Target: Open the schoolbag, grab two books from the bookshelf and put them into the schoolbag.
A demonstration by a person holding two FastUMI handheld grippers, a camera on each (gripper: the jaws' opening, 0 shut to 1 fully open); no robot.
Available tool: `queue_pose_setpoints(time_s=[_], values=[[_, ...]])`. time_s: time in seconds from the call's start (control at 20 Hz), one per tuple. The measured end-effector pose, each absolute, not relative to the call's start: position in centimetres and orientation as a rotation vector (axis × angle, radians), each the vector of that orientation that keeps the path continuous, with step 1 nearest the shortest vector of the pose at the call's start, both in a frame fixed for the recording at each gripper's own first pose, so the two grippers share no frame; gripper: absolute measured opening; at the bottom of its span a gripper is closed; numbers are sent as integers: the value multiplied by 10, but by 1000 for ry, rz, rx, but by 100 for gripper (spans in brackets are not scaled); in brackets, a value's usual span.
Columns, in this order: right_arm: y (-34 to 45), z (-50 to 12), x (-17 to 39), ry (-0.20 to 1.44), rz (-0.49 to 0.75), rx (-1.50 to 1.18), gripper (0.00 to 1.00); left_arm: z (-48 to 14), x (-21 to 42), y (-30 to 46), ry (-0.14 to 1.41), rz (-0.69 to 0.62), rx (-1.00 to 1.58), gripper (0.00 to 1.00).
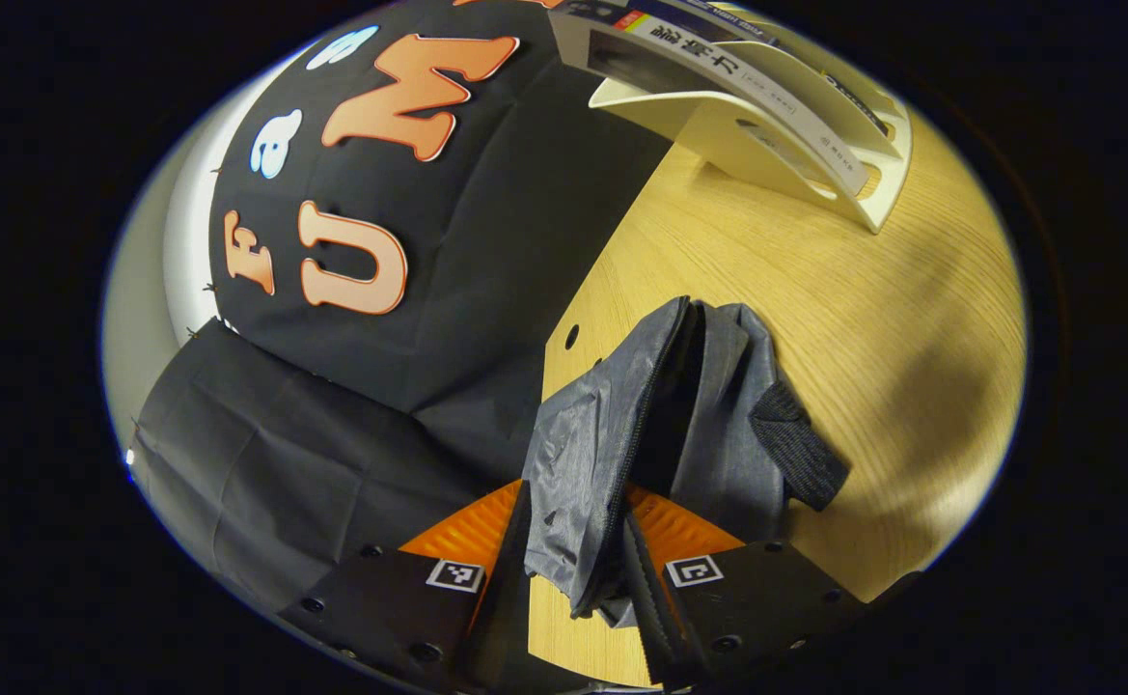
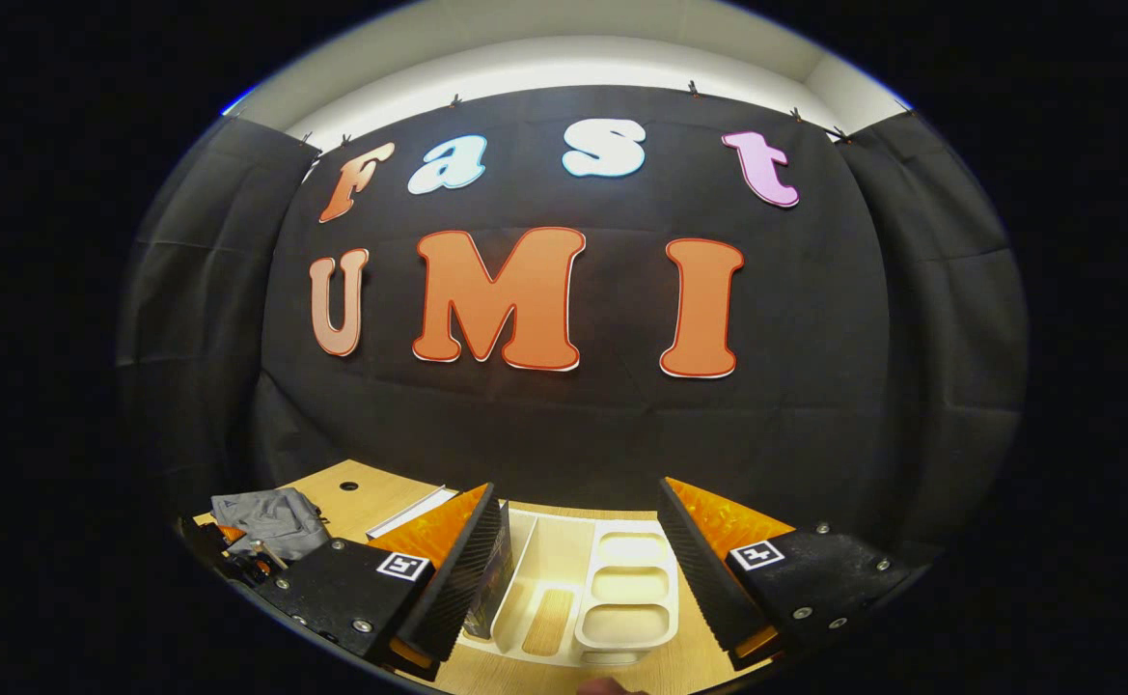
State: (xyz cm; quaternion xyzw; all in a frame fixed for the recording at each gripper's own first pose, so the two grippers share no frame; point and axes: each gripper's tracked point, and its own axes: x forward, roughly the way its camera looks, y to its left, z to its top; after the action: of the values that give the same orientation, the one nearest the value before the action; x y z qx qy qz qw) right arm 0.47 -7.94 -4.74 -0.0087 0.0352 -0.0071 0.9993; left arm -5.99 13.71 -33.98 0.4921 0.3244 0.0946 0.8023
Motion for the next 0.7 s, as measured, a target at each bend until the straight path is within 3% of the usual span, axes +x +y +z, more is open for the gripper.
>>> queue_pose_setpoints(time_s=[0.1,0.15,0.2,0.45,0.7], values=[[-76,-48,7,76,-8,-20,97,-339,-54,146,708,203,1042,50],[-75,-47,6,74,-7,-25,97,-339,-50,148,710,197,1038,58],[-74,-46,8,71,-9,-33,97,-340,-48,153,717,196,1032,45],[-58,-45,11,78,-25,-41,97,-346,-38,163,753,143,965,26],[-26,-41,19,82,-70,-58,97,-347,-35,166,806,37,786,21]])
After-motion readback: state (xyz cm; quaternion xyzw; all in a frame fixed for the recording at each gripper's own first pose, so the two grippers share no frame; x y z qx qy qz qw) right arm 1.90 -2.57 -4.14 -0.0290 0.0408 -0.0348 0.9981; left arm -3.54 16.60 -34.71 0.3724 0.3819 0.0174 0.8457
